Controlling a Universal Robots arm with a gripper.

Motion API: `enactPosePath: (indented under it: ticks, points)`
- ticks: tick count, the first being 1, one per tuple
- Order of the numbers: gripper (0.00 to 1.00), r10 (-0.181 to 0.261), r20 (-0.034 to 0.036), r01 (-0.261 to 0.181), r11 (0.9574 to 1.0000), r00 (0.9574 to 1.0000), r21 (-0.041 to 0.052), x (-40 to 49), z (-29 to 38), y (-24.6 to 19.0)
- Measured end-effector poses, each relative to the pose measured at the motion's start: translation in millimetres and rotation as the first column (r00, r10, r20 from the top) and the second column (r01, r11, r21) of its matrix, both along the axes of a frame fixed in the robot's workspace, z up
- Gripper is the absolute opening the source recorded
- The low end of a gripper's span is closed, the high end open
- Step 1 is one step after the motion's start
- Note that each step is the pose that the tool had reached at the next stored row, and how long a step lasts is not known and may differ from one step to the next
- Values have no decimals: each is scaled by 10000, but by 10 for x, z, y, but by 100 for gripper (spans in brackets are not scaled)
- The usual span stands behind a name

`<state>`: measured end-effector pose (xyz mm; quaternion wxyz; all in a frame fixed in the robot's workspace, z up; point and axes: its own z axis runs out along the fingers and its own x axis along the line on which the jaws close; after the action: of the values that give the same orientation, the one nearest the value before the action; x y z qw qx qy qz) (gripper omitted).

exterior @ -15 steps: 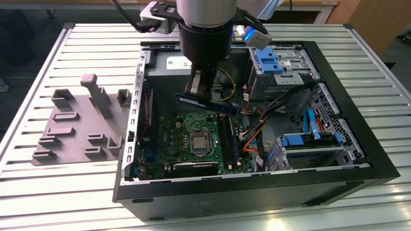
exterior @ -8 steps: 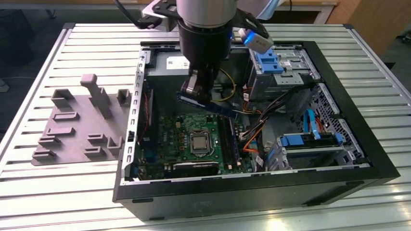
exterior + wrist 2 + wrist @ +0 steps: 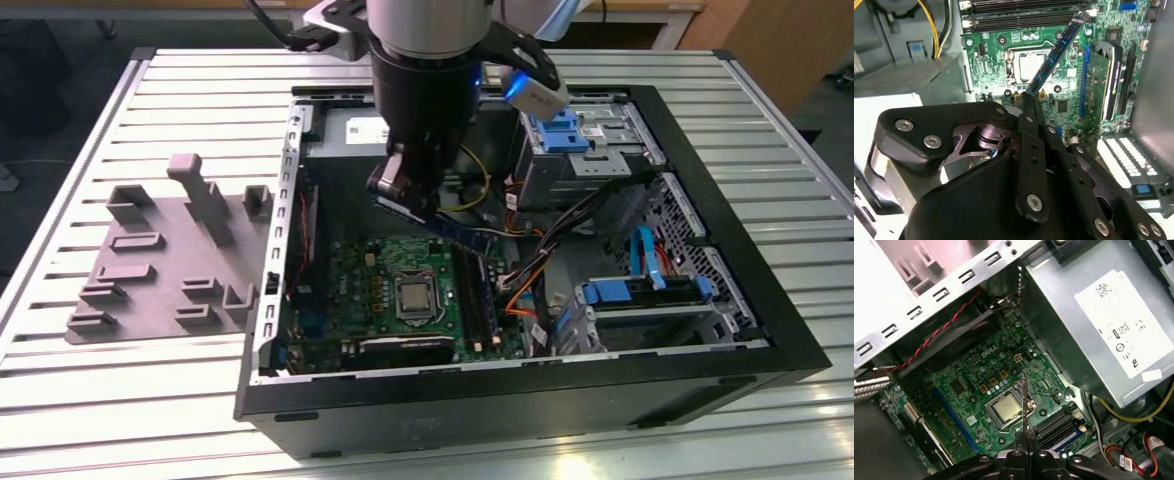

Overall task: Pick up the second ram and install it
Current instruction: 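Insert the second ram into the second slot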

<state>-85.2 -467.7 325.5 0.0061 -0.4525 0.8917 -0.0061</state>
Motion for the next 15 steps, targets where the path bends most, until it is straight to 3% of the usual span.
enactPosePath:
  ticks: [3,7,11,15]
  points:
    - [11,-489,0,489,9988,9988,0,0,-2,0]
    - [11,-1160,0,1160,9932,9932,-1,0,-5,0]
    - [11,-1815,0,1815,9834,9834,0,0,-8,0]
    - [11,-2452,0,2452,9695,9695,0,0,-12,0]
